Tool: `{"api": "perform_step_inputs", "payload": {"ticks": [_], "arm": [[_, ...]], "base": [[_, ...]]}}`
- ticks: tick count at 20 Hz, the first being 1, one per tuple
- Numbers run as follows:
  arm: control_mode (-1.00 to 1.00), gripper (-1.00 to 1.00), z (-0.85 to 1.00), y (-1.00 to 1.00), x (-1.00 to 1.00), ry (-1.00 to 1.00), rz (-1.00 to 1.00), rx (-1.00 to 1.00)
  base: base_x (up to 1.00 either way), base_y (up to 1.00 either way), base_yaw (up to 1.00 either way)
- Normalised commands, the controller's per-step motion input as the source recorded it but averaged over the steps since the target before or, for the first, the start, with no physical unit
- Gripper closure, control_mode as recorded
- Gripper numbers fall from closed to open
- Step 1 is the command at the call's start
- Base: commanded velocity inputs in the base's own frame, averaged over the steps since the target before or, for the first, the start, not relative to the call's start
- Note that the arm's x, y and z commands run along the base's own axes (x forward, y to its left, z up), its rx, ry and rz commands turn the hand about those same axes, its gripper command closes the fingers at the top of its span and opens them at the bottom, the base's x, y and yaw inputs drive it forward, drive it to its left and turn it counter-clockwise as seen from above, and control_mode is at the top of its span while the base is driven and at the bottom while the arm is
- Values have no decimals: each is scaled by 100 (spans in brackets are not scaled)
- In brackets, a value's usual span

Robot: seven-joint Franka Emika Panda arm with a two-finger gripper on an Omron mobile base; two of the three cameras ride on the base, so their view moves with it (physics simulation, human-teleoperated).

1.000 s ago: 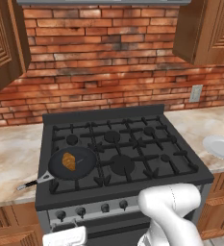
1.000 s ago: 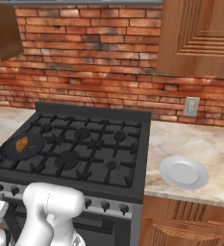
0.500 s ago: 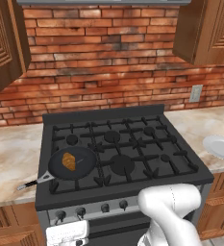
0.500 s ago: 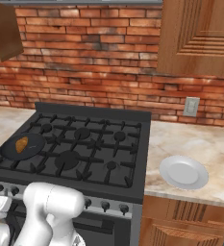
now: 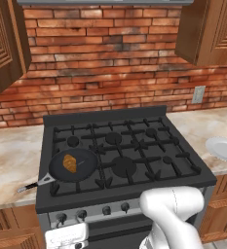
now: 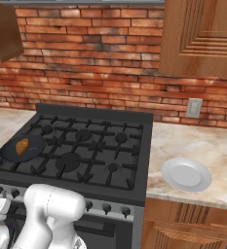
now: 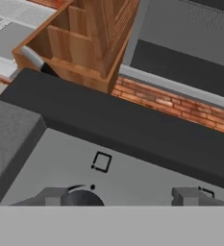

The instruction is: Pick the croissant and place it on the pan. Then turn on the stove to warm the croissant.

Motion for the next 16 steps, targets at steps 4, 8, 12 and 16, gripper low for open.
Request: {"api": "perform_step_inputs", "payload": {"ticks": [4,8,12,16], "arm": [[-100,-100,-16,0,48,-9,0,0],[-100,-100,-16,0,45,-7,0,0],[-100,100,-17,0,48,-3,0,1],[-100,100,-4,-14,38,-3,0,3]], "base": [[0,0,0],[0,0,0],[0,0,0],[0,0,0]]}}
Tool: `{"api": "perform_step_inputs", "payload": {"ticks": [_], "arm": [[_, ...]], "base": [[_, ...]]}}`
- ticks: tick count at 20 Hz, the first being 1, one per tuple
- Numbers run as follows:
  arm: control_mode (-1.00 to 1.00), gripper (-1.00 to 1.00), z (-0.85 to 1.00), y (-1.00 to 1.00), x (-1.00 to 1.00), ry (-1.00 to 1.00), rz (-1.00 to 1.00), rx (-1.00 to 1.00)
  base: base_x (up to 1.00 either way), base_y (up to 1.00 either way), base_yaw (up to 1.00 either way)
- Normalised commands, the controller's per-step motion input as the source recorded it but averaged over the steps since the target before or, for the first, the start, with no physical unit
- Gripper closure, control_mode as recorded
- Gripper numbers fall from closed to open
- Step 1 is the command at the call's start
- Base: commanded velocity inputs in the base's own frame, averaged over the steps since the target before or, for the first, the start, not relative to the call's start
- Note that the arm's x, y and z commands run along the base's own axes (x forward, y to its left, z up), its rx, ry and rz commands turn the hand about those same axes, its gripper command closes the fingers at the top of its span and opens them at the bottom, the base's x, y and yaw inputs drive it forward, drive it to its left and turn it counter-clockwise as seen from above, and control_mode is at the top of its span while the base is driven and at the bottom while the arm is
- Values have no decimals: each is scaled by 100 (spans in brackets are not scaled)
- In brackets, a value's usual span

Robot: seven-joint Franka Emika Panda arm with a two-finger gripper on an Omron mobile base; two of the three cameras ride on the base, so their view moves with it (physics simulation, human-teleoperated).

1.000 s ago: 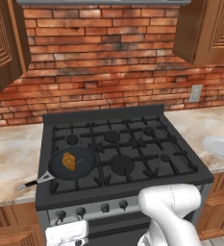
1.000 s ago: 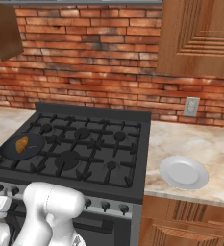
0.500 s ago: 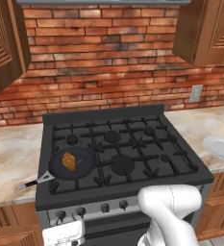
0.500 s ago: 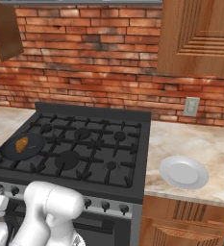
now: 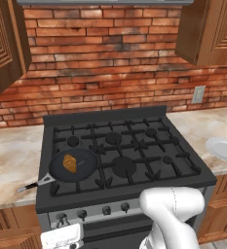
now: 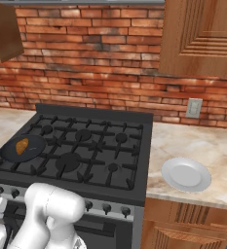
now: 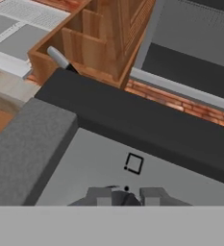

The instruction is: Pick the croissant and place it on the pan. Then turn on the stove to warm the croissant.

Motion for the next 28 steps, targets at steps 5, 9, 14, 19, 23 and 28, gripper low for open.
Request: {"api": "perform_step_inputs", "payload": {"ticks": [5,9,14,19,23,28], "arm": [[-100,100,-11,-19,37,-1,0,4],[-100,100,-8,-24,30,-2,0,2],[-100,100,-14,-12,37,-1,13,0],[-100,100,-21,-14,30,0,33,0],[-100,100,-30,-13,26,0,38,0],[-100,100,-33,-11,11,0,41,0]], "base": [[0,0,0],[0,0,0],[0,0,0],[0,0,0],[0,0,0],[0,0,0]]}}
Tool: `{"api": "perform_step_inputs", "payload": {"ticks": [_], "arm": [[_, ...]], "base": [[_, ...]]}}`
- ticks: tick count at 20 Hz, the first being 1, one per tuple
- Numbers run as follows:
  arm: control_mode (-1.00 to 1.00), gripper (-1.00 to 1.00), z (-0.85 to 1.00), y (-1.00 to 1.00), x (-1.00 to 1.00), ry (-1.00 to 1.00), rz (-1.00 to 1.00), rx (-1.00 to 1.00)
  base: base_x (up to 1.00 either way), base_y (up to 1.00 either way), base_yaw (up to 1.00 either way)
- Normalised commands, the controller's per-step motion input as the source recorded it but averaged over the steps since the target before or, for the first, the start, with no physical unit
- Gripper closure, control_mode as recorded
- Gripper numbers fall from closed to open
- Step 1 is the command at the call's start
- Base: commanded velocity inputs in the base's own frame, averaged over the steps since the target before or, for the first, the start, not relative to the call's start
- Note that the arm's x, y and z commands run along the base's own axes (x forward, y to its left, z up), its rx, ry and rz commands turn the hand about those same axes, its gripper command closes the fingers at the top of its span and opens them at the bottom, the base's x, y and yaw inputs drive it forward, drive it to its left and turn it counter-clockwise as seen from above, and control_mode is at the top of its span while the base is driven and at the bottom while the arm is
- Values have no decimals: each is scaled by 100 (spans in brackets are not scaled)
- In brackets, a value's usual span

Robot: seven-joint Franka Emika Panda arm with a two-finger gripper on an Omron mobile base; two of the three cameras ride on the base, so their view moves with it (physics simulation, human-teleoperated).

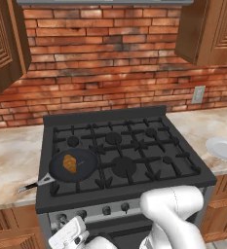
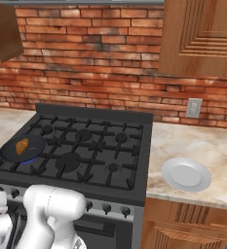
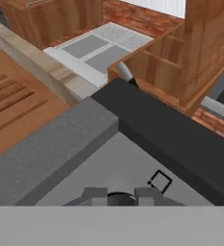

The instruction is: Pick the croissant and place it on the pan. Then turn on the stove to warm the croissant.

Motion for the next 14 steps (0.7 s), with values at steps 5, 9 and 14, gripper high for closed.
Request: {"api": "perform_step_inputs", "payload": {"ticks": [5,9,14], "arm": [[-100,100,-32,-19,0,0,45,0],[-100,100,-25,-24,0,0,45,0],[-100,100,-14,-33,2,0,32,0]], "base": [[0,0,0],[0,0,0],[0,0,0]]}}
